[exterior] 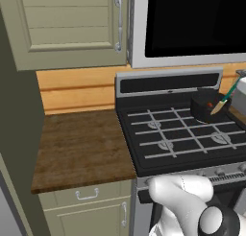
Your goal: Put the bell pepper and lime in the pot. Retrieve the spatula and lightly stir the vegetables in the pot.
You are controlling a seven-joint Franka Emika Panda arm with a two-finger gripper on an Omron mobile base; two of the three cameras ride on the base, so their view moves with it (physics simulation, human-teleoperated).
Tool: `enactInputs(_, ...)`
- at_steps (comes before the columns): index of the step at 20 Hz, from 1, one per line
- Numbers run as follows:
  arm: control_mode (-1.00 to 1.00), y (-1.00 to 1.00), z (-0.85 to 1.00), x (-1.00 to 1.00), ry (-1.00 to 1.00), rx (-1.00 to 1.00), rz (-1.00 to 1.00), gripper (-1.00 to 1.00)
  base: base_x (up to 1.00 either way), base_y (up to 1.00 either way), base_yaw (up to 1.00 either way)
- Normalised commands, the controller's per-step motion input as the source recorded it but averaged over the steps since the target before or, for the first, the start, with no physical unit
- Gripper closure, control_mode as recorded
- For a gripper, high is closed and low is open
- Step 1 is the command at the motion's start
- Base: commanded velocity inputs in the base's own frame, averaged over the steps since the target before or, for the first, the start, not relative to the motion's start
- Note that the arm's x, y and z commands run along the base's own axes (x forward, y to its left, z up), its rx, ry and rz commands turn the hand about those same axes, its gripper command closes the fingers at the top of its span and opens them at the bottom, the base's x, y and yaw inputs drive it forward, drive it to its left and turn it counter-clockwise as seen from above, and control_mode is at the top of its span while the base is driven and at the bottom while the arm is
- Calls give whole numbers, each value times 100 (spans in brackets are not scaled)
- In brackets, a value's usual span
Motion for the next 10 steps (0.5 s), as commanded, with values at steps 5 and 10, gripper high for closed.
enactInputs(5, -100, -46, 8, 1, -9, 5, -6, 100, 0, 0, 0)
enactInputs(10, -100, -37, 0, 11, -7, 3, -3, 100, 0, 0, 0)
